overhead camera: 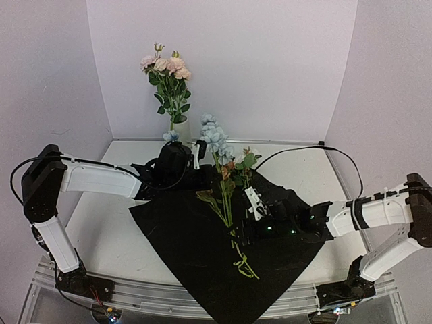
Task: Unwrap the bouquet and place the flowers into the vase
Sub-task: Pick up the fake flower from the wrapping paper.
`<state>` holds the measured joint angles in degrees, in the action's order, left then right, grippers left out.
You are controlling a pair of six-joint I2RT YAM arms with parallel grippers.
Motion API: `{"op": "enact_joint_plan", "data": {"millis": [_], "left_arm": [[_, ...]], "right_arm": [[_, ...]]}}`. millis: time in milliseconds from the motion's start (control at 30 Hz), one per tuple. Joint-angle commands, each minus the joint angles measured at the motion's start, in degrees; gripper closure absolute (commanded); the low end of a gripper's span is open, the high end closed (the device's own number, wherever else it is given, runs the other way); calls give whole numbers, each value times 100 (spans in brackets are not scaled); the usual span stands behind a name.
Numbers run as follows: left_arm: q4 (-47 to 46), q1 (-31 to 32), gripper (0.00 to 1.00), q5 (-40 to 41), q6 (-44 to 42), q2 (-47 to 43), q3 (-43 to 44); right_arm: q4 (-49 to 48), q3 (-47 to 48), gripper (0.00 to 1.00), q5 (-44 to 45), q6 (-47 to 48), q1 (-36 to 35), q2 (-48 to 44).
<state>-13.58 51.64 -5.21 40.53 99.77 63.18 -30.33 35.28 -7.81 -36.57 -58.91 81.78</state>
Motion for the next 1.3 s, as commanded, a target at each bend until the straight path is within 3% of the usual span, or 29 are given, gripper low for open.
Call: {"op": "enact_joint_plan", "data": {"millis": [0,133,400,700,1267], "left_arm": [[-320,-8,100,226,34,-124,175],[-320,-12,100,228,29,-141,220],[-320,-25,100,442,-49,-252,255],[-320,-105,100,649,-147,-335,532],[-320,-269,95,685,-155,-187,1182]], "right_arm": [[358,-17,31,340,34,-256,0],[558,-16,40,583,-25,-351,123],[627,-83,76,605,-76,-382,153],[690,-246,97,651,-93,-394,75],[703,-559,100,685,-207,-412,-44]]}}
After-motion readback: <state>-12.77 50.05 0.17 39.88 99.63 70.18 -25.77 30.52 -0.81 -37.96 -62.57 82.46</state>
